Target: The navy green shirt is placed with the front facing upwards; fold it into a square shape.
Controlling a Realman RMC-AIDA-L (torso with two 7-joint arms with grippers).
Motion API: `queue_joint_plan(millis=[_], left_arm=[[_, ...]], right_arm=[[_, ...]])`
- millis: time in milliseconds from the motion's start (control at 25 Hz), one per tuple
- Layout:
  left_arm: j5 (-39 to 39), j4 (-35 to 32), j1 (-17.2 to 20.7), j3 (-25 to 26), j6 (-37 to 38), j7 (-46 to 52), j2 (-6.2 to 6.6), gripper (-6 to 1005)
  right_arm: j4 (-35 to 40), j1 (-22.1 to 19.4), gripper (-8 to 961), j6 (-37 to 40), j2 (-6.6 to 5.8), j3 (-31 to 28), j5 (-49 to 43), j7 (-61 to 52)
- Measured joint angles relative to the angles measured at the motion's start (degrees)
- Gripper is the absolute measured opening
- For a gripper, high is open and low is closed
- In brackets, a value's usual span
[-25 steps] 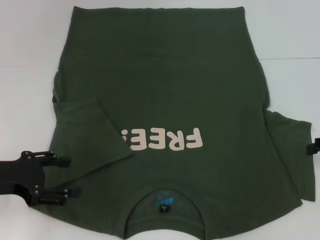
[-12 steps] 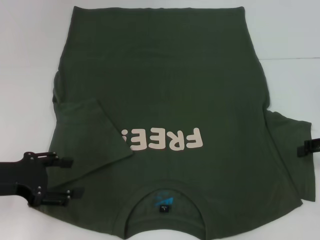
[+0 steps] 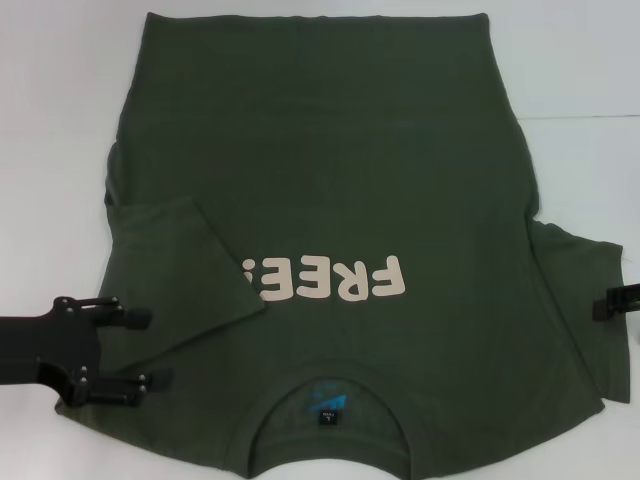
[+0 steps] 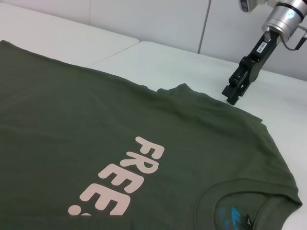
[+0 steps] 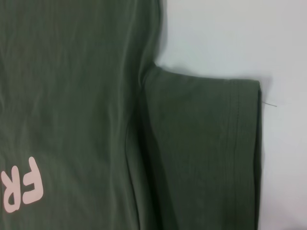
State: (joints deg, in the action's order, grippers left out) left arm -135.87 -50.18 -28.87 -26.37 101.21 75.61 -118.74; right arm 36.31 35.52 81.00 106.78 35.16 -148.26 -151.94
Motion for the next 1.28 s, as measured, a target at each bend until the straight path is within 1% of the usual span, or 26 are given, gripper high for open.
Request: queue_joint_plan(millis=[280,640,920,1280], left_arm=[[0.0,0.0,-0.2,0.0,0.2,0.0,0.01,848],[0.0,-0.1,-0.3,0.0,0.2,0.0,0.01,848],[0.0,-1.3,-0.3,0.0,0.2,0.0,-0.67,848],[0.0,-1.4,-0.3,0.0,0.2,0.0,-0.70,847]], right_arm=[[0.0,0.2,925,-0.3,0.44,0.1,0.0,0.1],[-0.5,0.4,925,-0.3,0.51,0.1,0.2,0.1],[-1.2,0.6,925,-0.5,0.58,0.1,0.5,0.1],[-1.3,0.7,925,-0.5,0.78,-0.1,0.5,0.1]])
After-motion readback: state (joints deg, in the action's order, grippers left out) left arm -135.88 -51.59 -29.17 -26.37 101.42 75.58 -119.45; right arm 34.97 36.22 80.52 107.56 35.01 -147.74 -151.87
